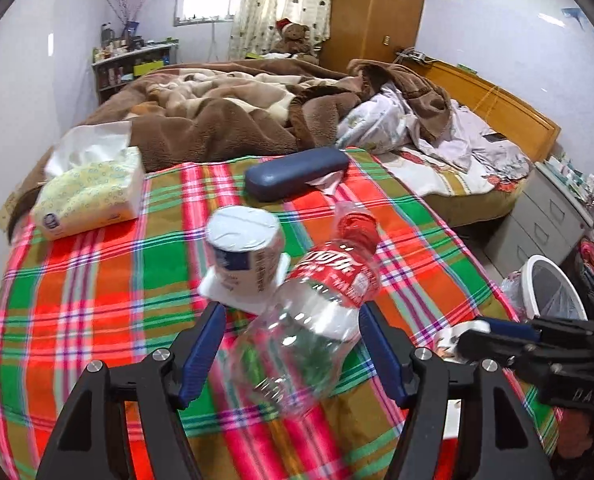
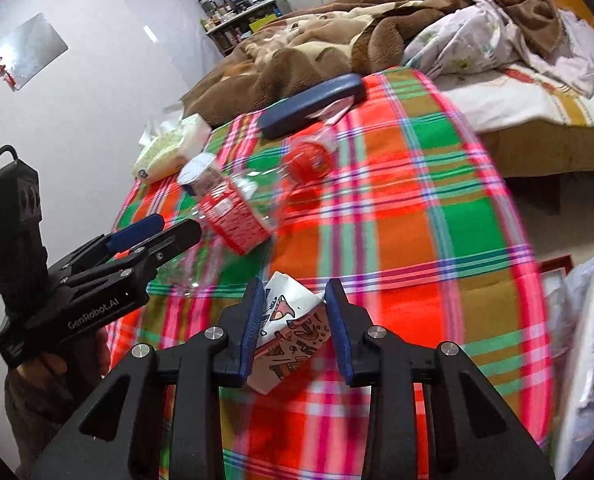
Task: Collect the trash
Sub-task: 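Grasp the patterned paper cup with the right tool while the left tool grasps the Coca-Cola bottle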
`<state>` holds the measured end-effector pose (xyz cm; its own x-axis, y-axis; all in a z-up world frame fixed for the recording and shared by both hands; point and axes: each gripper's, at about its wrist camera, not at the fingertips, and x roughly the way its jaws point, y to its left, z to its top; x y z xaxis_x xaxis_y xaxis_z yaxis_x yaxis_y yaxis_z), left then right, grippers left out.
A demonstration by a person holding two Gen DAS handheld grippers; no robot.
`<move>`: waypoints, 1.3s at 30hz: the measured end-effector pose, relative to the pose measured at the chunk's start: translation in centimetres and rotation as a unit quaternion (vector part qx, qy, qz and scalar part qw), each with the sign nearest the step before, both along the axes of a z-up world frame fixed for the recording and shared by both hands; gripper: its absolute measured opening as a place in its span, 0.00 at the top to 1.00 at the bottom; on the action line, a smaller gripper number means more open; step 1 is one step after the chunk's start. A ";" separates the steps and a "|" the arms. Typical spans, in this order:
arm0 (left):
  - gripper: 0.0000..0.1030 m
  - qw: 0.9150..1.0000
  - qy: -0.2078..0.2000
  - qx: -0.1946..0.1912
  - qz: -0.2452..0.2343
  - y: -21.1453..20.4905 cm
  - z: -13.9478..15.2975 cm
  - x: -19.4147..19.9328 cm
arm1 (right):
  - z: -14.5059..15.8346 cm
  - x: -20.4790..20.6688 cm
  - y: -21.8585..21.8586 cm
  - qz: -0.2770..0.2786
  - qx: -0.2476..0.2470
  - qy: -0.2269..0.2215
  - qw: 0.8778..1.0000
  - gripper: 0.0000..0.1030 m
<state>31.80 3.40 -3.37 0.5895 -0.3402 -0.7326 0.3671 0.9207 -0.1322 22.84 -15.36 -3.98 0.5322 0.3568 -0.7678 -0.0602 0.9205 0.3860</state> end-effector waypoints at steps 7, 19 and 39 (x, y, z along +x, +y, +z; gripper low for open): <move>0.33 0.999 0.022 0.015 -0.019 -2.0 -1.3 1.1 | 0.4 0.8 -1.9 0.005 -0.064 0.006 0.998 0.68; 0.36 0.999 0.028 0.033 -0.003 -2.7 -1.3 -0.3 | -0.9 1.5 -2.0 0.005 -0.065 0.024 0.998 0.65; 0.37 0.998 0.029 0.004 0.059 1.4 -1.3 -5.1 | -1.9 -3.5 2.4 0.067 -0.087 -0.053 0.993 0.42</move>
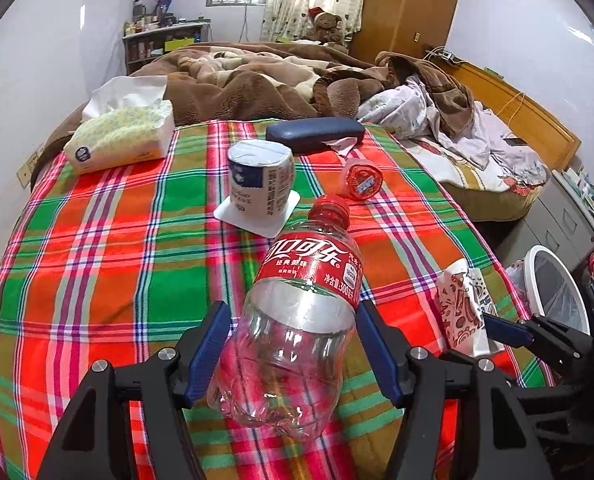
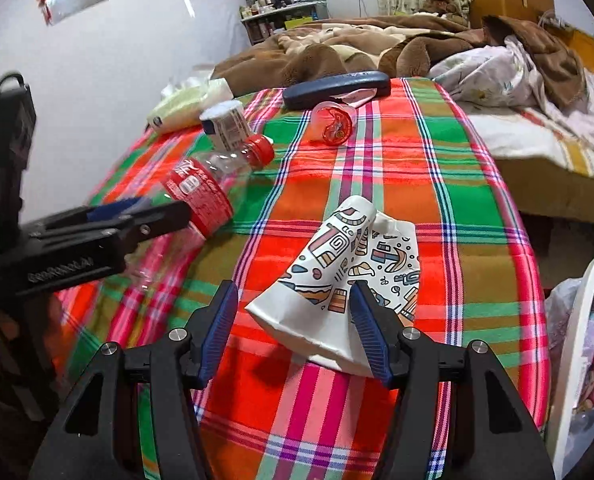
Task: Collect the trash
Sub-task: 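Grasp the patterned paper cup with the right tool while the left tool grasps the Coca-Cola bottle, then lift the paper cup and bottle and carry them toward the bin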
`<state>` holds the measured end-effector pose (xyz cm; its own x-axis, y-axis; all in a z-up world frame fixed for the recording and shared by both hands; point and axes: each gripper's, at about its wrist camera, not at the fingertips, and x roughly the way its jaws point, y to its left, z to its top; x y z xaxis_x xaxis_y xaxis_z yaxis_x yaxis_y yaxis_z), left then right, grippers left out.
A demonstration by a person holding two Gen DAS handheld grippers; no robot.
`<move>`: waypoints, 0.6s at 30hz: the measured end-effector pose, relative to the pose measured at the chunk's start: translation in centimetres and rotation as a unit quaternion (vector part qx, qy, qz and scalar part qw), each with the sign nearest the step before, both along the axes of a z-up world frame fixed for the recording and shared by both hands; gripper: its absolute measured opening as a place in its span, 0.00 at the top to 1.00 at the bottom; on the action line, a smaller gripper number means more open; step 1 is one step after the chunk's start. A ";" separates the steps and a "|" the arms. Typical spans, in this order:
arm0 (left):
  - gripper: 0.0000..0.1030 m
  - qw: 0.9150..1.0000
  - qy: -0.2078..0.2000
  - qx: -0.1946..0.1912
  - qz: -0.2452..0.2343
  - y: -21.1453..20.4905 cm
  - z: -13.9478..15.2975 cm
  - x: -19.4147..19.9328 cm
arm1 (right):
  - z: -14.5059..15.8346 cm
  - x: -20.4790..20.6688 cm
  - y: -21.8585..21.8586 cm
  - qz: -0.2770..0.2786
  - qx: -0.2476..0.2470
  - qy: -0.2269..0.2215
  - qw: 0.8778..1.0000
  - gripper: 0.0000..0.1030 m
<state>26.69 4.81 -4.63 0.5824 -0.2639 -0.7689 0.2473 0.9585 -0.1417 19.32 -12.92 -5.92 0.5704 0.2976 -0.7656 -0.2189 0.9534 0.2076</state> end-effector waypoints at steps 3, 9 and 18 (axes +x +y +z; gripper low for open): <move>0.37 1.000 -0.001 0.000 -0.001 -0.1 0.0 0.0 | 0.2 0.3 0.1 -0.020 -0.046 -0.018 0.999 0.42; 0.37 1.000 -0.002 -0.005 -0.006 -0.7 -0.1 0.8 | -0.5 1.0 -1.0 -0.053 -0.059 -0.005 0.997 0.42; 0.35 0.999 0.015 0.026 -0.013 -2.2 -1.4 2.8 | -0.5 1.0 -2.0 -0.082 -0.065 -0.008 0.994 0.69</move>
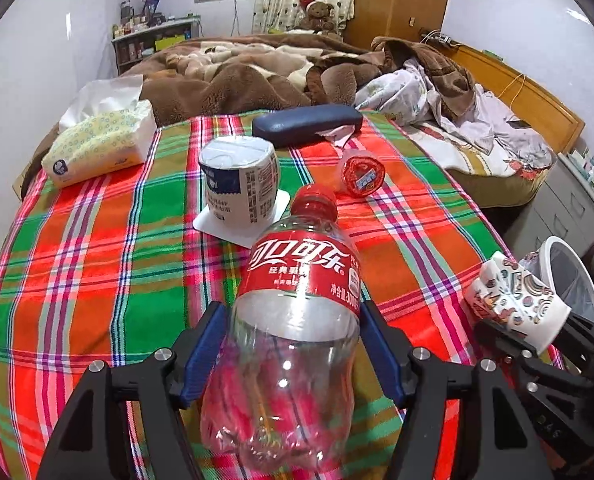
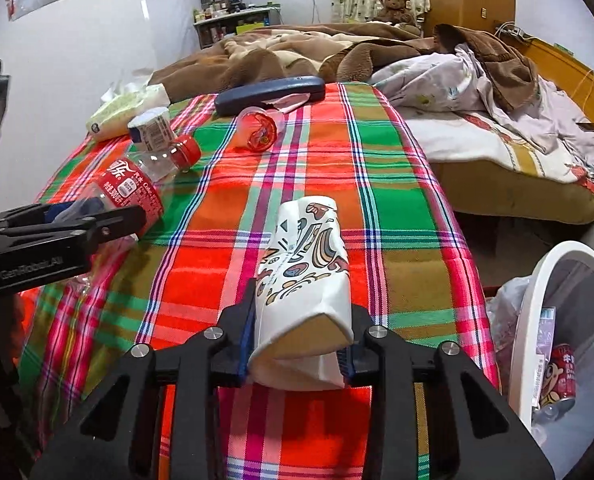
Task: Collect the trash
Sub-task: 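Lift the paper cup and bottle and carry them toward the bin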
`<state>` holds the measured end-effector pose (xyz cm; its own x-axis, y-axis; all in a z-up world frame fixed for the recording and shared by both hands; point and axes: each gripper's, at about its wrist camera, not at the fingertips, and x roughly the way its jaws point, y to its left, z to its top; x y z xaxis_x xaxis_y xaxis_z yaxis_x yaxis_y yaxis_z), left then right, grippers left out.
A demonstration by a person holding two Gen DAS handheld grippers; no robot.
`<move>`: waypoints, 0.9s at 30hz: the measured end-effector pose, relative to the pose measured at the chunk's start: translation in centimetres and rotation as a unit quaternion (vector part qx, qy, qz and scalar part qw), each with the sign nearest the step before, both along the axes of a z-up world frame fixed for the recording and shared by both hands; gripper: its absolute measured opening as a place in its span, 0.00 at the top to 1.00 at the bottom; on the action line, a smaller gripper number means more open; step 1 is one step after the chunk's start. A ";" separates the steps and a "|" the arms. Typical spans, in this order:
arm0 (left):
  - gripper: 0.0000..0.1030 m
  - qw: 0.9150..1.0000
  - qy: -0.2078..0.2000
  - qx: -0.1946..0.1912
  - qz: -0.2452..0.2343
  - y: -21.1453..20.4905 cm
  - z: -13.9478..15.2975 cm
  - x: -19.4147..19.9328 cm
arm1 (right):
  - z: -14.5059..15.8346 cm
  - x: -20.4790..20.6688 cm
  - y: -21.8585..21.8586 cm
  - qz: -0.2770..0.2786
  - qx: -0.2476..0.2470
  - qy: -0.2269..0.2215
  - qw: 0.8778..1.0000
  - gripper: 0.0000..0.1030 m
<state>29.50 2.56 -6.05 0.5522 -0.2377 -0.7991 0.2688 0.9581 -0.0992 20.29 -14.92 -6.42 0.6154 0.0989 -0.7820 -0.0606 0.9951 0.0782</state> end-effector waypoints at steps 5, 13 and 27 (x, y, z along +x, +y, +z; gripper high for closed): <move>0.39 1.000 -0.002 0.000 0.010 0.0 0.0 -0.2 | 0.3 -0.1 -0.2 0.000 0.011 -0.009 1.000 0.75; 0.39 1.000 -0.014 -0.012 0.007 -0.3 1.2 -2.1 | 1.0 -0.9 -1.5 -0.010 0.044 -0.024 0.999 0.77; 0.39 0.997 -0.057 -0.029 -0.035 -5.0 5.6 -7.8 | 5.5 -4.9 -5.9 -0.032 0.066 -0.088 0.993 0.77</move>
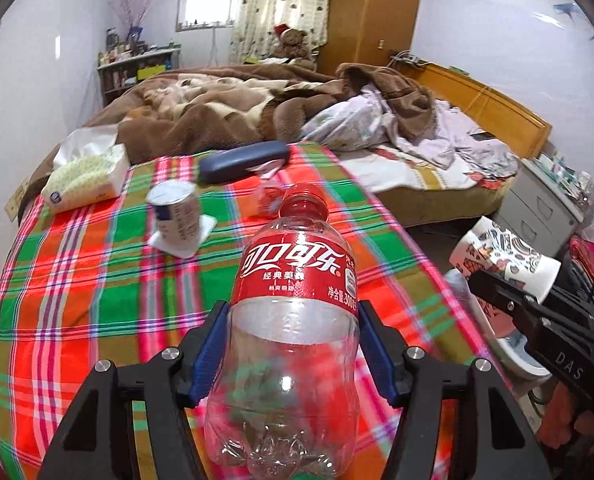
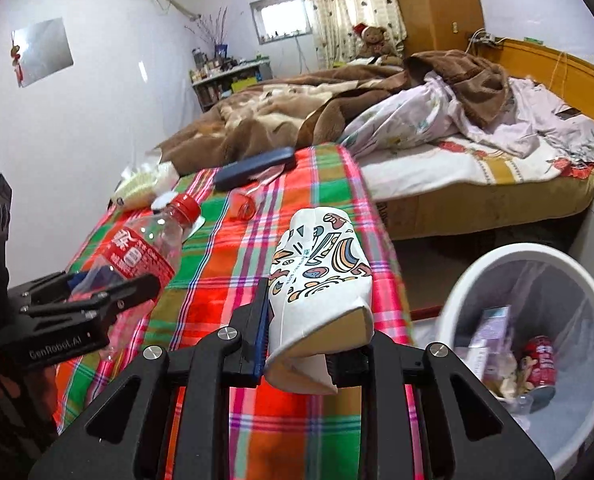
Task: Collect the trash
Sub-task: 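Lift the paper cup and bottle and carry them toward the bin, then lower the cup and bottle over the white bin and open both tools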
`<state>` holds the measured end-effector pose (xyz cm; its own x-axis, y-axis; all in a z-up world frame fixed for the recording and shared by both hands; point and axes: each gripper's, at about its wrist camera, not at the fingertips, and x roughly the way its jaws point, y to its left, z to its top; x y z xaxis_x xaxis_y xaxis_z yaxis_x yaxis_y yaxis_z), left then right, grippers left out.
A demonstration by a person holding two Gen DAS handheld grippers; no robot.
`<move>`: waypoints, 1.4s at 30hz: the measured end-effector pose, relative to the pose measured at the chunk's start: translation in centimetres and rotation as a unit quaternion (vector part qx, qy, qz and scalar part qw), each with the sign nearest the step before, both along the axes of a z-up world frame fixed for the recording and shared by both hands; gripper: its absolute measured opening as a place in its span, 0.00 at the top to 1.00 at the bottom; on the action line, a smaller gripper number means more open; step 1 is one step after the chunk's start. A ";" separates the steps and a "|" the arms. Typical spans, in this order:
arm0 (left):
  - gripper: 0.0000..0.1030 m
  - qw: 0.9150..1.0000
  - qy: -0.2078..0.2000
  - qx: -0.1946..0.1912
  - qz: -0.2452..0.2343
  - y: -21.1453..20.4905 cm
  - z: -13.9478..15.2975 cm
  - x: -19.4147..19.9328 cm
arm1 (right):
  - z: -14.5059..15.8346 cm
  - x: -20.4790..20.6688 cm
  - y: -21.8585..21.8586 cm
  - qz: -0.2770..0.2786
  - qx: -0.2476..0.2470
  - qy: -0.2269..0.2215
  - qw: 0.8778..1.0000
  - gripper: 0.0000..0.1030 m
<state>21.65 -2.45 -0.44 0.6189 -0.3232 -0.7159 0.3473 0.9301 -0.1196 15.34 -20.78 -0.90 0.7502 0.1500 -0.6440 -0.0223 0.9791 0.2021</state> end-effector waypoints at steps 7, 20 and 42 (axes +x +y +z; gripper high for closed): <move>0.39 0.999 -0.019 -0.010 -0.033 -4.0 1.6 -2.7 | 1.3 -2.0 -3.0 -0.024 -0.002 -0.021 1.000 0.77; 0.39 0.995 -0.027 -0.025 -0.092 -12.0 2.6 -5.7 | 1.0 -4.4 -9.8 -0.085 -0.004 -0.022 0.996 0.77; 0.39 0.985 0.039 -0.015 -0.169 -24.4 -2.6 -6.0 | -3.7 -5.1 -17.4 -0.131 -0.006 0.072 0.989 0.76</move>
<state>15.69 -26.83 -3.06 0.4151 -0.5231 -0.7444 0.6252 0.7584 -0.1843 10.26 -38.14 -4.63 0.6634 -0.0450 -0.7470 0.2595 0.9501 0.1733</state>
